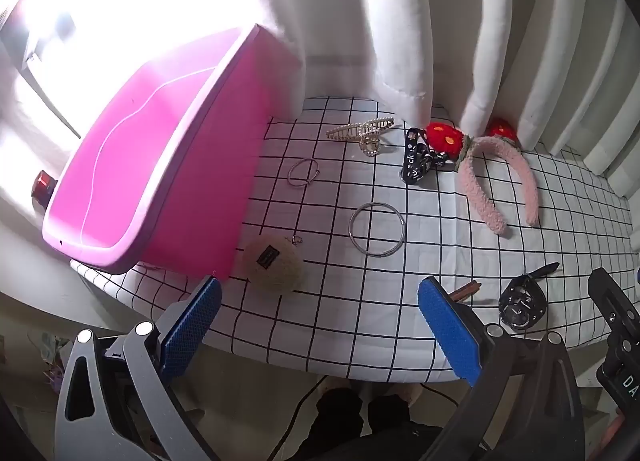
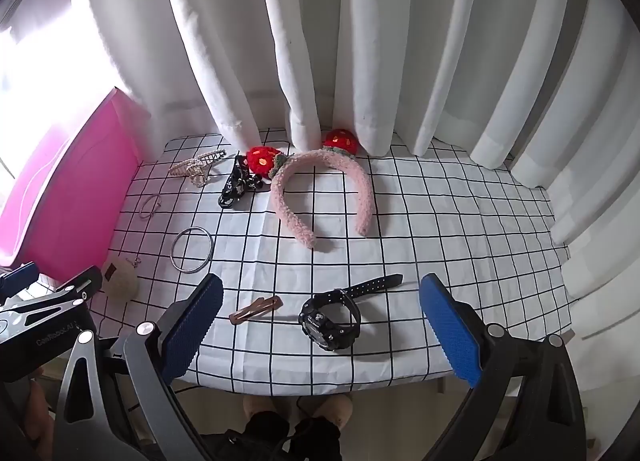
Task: Organize jewelry
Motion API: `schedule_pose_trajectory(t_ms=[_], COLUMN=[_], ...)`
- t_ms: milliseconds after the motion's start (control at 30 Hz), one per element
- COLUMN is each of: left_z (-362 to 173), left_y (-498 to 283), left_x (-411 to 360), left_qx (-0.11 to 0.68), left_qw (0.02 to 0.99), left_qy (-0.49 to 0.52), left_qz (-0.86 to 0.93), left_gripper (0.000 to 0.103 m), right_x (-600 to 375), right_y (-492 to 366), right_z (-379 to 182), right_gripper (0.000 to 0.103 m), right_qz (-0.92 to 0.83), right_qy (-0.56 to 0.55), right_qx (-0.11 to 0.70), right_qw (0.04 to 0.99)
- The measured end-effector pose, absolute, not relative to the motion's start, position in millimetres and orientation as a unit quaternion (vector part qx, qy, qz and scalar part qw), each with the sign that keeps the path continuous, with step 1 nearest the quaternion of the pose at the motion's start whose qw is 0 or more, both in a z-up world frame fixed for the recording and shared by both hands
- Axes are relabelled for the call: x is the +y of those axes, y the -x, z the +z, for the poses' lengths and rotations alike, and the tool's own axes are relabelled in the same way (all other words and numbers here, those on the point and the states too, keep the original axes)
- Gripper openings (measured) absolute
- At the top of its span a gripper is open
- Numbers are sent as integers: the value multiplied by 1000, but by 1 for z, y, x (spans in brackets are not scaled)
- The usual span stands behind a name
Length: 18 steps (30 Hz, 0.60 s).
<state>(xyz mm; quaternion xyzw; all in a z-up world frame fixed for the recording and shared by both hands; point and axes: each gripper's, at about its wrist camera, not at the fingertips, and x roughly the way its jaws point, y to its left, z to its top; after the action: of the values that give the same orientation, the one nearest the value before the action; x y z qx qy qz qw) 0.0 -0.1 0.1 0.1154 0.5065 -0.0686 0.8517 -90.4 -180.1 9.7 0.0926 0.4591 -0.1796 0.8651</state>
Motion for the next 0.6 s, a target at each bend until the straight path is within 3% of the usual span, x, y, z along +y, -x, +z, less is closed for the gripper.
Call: schedule_pose_trajectory(t_ms=[600], left_z=[5], left_y=[-10], left_x=[-5], left_qx=[504], left_qw=[854], left_qy=[-109], left_qz=[-73], left_gripper=[97], right_x=[-180], right_y=[90], right_z=[10], right_gripper=[94], right_qz=[-181], right_qy=[-92], right_qx=[458], right_qw=[866])
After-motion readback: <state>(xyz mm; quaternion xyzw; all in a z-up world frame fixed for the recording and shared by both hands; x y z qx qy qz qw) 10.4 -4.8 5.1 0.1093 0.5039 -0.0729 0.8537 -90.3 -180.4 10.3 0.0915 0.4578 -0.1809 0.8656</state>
